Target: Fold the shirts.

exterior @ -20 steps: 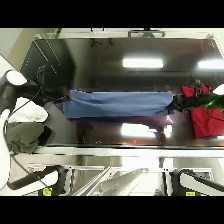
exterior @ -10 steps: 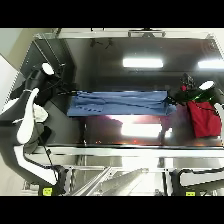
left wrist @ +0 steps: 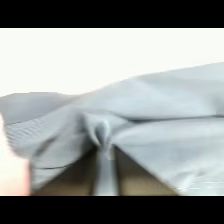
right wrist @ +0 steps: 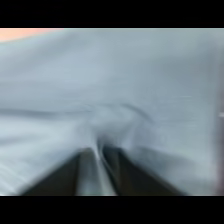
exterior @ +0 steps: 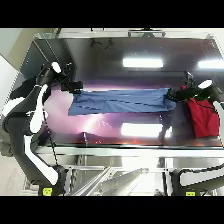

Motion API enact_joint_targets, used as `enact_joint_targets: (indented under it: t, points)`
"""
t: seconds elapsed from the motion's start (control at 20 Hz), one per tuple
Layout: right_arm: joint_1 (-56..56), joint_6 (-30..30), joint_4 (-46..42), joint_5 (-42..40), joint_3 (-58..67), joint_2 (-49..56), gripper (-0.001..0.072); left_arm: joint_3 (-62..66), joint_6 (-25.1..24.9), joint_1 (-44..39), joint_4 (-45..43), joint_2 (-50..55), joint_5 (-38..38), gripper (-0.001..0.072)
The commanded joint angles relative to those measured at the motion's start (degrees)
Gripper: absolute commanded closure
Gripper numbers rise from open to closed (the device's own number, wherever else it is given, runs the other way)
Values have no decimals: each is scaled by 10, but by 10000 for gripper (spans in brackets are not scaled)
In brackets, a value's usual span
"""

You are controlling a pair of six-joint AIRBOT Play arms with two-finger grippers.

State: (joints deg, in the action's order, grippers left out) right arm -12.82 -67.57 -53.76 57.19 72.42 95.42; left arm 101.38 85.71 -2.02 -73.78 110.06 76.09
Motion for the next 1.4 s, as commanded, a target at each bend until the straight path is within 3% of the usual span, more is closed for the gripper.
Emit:
enact_joint_targets:
  t: [0.0,0.05,0.1,0.15,0.2,0.35,0.55,0.85,0.9,0.95,1.05,1.15,1.35]
  points:
    - [-7,3,-52,22,45,1,336,33,-4,-1,38,4,29,458]
    - [-9,1,-78,21,56,1,334,48,-3,-1,39,4,43,458]
    - [-12,1,-100,20,62,2,281,65,-3,-1,39,4,56,458]
    - [-16,1,-100,23,63,5,114,82,-3,-1,40,4,65,457]
    - [-17,2,-97,27,64,10,63,97,-3,-1,39,4,73,458]
    - [-22,12,-68,50,64,35,62,138,-3,-1,39,4,81,459]
    - [-44,92,40,99,64,72,63,147,-3,-1,54,-5,84,459]
    - [-64,145,125,165,65,132,74,144,-3,-5,137,-7,91,461]
    - [-61,145,126,162,65,137,117,144,-3,-12,143,-7,86,461]
    - [-58,150,128,155,65,140,258,144,-3,-20,143,-6,82,461]
    - [-55,158,129,143,69,140,399,144,-3,-45,142,1,68,461]
    - [-56,157,129,142,81,140,688,144,-3,-71,134,17,57,461]
    - [-56,142,137,147,106,136,696,144,-3,-120,134,64,44,461]
